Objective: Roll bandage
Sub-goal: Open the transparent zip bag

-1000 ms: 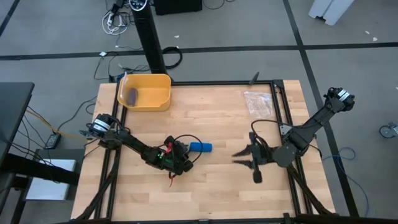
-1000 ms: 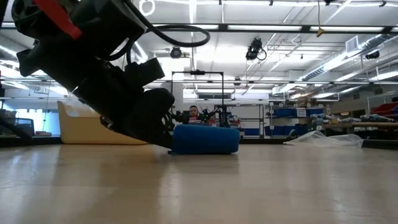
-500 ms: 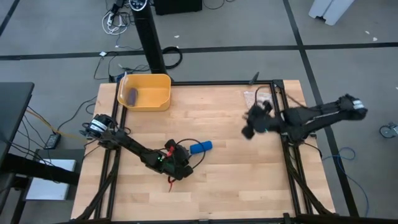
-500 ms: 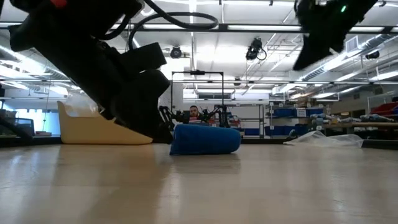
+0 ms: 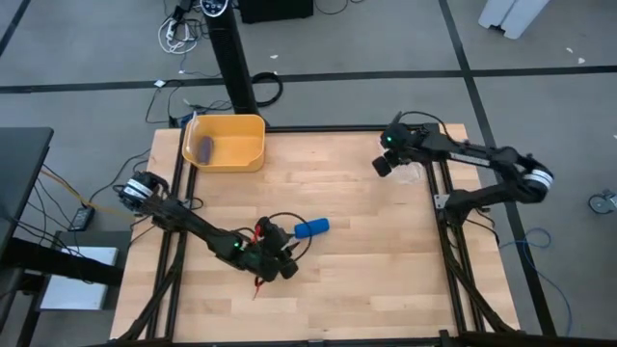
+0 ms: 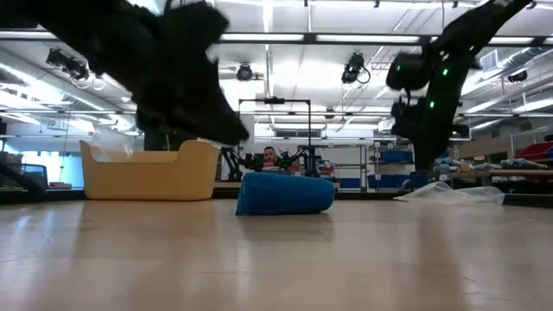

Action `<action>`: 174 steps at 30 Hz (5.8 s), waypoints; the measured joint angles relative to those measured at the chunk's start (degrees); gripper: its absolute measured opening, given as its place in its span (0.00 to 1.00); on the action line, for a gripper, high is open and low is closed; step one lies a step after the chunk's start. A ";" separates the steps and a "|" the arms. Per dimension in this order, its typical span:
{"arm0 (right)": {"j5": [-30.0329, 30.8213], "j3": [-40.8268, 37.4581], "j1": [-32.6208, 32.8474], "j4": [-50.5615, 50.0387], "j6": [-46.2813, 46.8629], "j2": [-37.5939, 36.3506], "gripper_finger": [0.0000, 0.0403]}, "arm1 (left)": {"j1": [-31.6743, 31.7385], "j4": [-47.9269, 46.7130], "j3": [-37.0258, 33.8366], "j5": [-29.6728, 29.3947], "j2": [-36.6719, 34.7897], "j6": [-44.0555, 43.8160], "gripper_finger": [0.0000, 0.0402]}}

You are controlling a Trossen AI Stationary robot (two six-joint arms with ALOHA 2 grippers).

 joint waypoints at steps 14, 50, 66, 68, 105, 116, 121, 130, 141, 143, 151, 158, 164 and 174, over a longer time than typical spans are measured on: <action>-22.92 -0.02 8.20 15.68 -1.36 11.99 0.16 | -0.59 8.58 -2.82 1.32 -4.21 3.29 0.34; -10.16 -6.26 -7.58 13.37 -4.20 12.31 0.31 | -0.58 10.01 -2.80 4.64 -4.14 1.50 0.34; -11.50 -6.78 -4.80 12.47 -2.09 1.83 0.01 | -0.45 15.92 -2.80 4.23 -4.14 5.98 0.34; -11.12 -6.78 -4.84 7.26 3.94 0.72 0.03 | -0.45 15.84 -2.80 4.25 -4.14 4.61 0.34; -24.42 -21.44 -7.05 36.46 5.45 -2.49 0.01 | -0.45 19.45 -2.78 3.48 -4.14 6.85 0.29; -22.60 -21.35 8.34 37.46 3.45 -24.17 0.00 | -0.34 31.56 -2.78 -9.15 -4.14 22.51 0.04; -18.80 -20.16 18.52 37.34 3.25 -36.46 0.00 | 0.57 44.53 -2.80 -2.42 -4.14 35.42 0.03; -10.35 -12.85 37.70 37.39 -2.91 -45.76 0.00 | 2.32 57.89 -2.82 0.51 -4.14 54.53 0.08; -3.79 -4.82 55.15 43.06 -13.17 -39.20 0.00 | 6.50 65.71 -1.68 8.39 -4.14 58.65 0.35; -2.28 -3.78 57.28 43.97 -14.80 -37.20 0.00 | 6.96 65.62 -0.71 8.67 -4.14 58.82 0.38; 2.78 0.78 63.89 45.92 -20.26 -30.52 0.00 | 7.44 65.01 1.38 10.67 -4.14 62.76 0.41; 6.75 4.30 67.99 47.00 -24.69 -27.23 0.00 | 6.87 60.70 1.44 15.09 -4.14 62.72 0.41; 10.30 5.27 70.58 50.29 -28.87 -25.89 0.00 | 6.89 59.37 1.44 15.42 -4.14 62.99 0.41; 20.65 5.33 72.73 38.50 -25.92 -26.46 0.02 | 6.67 58.82 1.44 14.68 -4.14 64.60 0.41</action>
